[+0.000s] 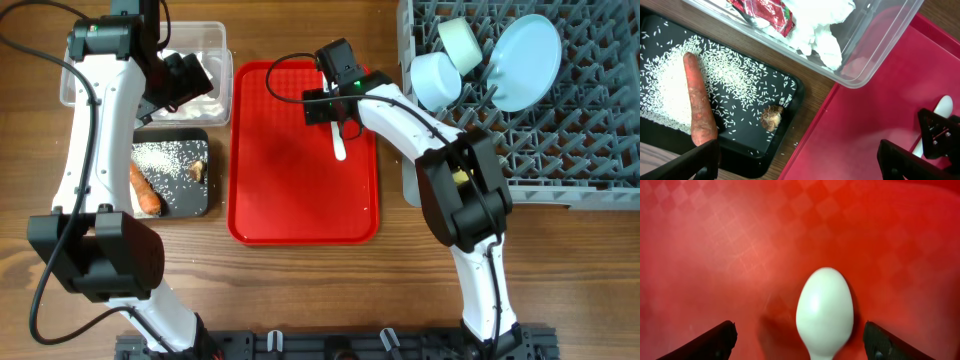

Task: Sort waste into correct bins and load items into the dishwasher rack
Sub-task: 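Grasp the white spoon on the red tray with the right gripper, then place the white spoon upright in the rack with the right gripper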

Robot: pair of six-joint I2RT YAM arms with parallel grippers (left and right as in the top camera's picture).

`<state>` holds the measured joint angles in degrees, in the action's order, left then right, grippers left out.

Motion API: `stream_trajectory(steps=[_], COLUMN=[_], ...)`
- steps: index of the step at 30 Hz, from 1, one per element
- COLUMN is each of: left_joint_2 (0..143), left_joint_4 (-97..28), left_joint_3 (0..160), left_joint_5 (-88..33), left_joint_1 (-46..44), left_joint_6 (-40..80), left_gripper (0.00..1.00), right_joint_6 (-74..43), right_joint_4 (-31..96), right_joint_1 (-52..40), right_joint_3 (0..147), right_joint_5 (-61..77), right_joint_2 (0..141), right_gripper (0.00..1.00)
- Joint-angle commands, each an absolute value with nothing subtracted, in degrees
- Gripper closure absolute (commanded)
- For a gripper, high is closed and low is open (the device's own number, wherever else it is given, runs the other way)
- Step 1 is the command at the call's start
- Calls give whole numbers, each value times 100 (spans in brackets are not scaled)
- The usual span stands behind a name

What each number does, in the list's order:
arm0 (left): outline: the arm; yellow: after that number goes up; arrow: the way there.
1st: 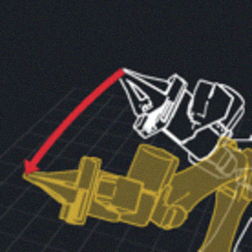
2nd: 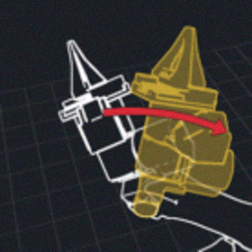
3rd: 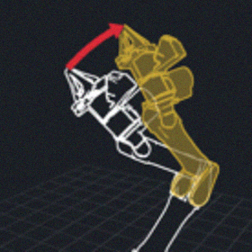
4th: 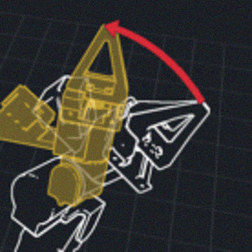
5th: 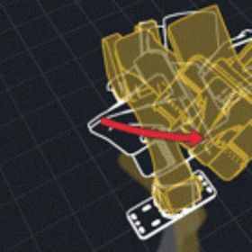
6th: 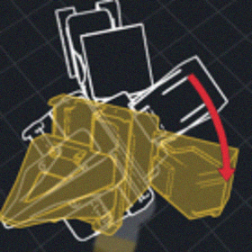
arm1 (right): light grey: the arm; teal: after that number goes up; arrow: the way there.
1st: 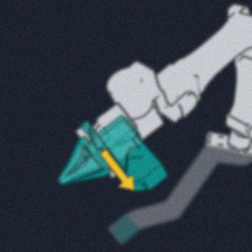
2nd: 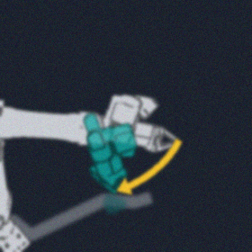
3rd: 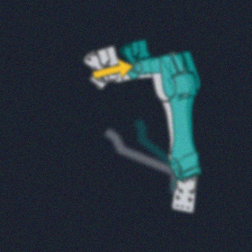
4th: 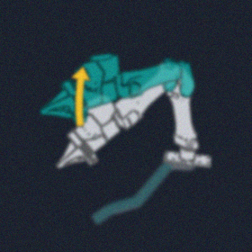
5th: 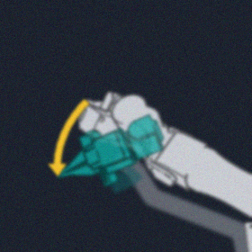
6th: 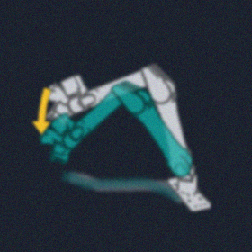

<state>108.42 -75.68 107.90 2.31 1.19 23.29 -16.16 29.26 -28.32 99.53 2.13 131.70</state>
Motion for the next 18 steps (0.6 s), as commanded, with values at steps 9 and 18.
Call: stream_trajectory(steps=[9, 18], left_joint_2=[10672, 10672], left_joint_4=[-7507, -7376], left_joint_3=[10888, 10888], left_joint_5=[239, 244], left_joint_1=[8, -64], left_joint_6=[2449, 2447], left_gripper=[0, 0], right_joint_6=[-1194, -1028], right_joint_4=[2989, 3789], right_joint_1=[-2797, -2692], right_joint_3=[9963, 9977], right_joint_5=[-45, 121], right_joint_2=[13780, 13325], right_gripper=[60, 72])
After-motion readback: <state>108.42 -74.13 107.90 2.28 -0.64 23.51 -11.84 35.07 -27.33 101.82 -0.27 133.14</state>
